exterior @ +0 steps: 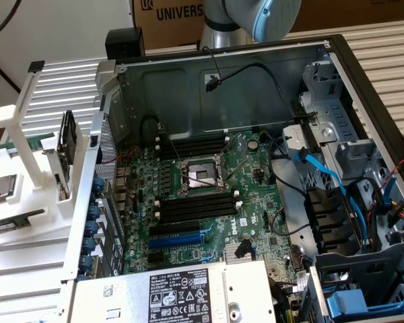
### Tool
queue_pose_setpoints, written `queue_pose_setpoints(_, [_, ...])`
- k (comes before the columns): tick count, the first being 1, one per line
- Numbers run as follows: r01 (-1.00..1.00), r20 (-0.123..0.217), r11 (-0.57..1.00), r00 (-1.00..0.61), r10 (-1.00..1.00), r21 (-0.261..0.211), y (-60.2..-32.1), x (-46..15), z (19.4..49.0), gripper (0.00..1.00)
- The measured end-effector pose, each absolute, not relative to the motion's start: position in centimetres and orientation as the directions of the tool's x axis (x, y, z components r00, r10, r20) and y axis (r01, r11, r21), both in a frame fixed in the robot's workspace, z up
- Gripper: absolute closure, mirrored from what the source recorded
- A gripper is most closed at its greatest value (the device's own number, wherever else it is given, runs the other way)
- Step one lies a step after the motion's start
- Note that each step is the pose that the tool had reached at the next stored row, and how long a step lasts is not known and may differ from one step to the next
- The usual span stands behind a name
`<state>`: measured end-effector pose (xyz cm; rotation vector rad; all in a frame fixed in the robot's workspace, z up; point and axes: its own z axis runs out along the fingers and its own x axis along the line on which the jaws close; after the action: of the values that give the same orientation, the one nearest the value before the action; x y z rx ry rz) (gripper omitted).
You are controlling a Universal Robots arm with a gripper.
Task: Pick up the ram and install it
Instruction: 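Insert the ram into the slot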
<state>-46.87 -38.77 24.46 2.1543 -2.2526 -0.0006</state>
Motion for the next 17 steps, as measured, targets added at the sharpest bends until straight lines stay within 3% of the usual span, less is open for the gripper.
queue_pose_setpoints(5, [-0.999, 0.016, 0.044, -0.044, -0.999, -0.01, -38.77, -46.89, 24.46, 0.89])
queue_pose_setpoints(17, [-0.999, 0.031, 0.043, -0.044, -0.999, -0.024, -38.77, -46.99, 23.91, 0.89])
